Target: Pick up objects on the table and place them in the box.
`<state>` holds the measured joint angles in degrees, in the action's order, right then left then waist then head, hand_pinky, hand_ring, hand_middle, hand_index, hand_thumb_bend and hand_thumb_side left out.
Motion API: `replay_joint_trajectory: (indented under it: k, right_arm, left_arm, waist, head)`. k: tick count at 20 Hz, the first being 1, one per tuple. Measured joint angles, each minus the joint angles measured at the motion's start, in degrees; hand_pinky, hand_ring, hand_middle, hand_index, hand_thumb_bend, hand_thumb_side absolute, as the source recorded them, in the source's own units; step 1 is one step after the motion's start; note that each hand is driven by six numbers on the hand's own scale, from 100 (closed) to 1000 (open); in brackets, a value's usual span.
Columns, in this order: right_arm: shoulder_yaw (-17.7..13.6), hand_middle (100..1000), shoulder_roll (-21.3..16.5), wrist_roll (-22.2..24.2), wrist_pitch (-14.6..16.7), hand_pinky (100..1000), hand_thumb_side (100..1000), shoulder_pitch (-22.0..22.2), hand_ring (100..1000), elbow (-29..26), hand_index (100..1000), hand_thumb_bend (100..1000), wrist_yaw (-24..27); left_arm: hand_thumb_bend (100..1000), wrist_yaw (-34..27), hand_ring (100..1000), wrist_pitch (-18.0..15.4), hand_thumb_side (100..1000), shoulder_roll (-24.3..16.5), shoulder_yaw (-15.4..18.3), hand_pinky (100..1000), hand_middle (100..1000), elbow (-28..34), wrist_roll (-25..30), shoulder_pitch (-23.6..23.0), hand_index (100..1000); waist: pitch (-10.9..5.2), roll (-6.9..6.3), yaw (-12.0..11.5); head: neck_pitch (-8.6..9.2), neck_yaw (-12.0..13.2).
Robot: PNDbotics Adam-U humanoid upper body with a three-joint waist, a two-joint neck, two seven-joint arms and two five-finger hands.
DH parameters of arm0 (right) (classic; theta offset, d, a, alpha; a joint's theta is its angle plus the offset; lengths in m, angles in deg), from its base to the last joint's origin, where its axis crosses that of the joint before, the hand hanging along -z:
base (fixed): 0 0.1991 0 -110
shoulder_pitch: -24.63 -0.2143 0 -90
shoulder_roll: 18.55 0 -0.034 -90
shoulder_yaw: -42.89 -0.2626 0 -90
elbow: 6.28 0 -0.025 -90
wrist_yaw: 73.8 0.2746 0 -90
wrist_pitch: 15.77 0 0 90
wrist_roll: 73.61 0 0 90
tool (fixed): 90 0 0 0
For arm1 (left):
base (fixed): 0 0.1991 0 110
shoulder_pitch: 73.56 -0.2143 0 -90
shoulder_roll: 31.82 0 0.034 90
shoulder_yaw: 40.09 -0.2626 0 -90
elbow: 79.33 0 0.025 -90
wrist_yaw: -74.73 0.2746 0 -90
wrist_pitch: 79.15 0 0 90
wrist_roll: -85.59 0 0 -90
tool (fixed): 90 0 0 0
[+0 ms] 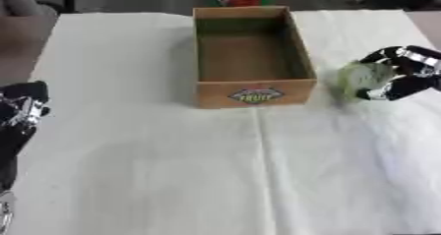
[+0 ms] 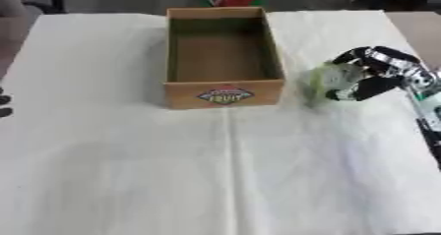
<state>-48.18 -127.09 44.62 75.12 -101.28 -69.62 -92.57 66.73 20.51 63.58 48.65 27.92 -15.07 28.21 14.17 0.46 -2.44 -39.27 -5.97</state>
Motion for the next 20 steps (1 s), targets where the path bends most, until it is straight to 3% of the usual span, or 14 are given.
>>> replay_joint_trajectory:
  k: [2,6,13,20]
  right_arm:
    - [0.01,615,0.01,-0.58,0.19,443,100,0.14,575,-0.2,674,209,-0.49]
    - [0.01,557,0.02,-2.84,0.62,377,100,0.08,519,-0.68,604,135,-1.14]
    - [0.01,533,0.86,-8.63,1.76,352,100,-3.77,506,-3.01,580,204,-1.38]
    - [1.54,536,4.76,-12.77,2.05,358,100,-12.72,513,-1.96,589,257,-2.52]
  left_arm:
    - [381,0.0,701,0.0,383,0.0,0.0,721,633,0.0,0.0,0.0,660]
    - [382,0.0,700,0.0,382,0.0,0.0,721,633,0.0,0.0,0.0,660]
    - [381,0.0,699,0.0,382,0.0,0.0,721,633,0.0,0.0,-0.02,660]
    - [382,-0.04,699,0.13,382,0.0,-0.03,721,633,0.0,0.19,-0.07,660]
  waist:
    - [0.0,0.0,0.0]
    - [-0.05,0.0,0.0]
    - [-0.17,0.01,0.02]
    - [-0.59,-0.02,-0.57]
  head:
    - [0.01,0.0]
    - [0.03,0.0]
    - [0.04,0.0]
    - [0.04,-0.26]
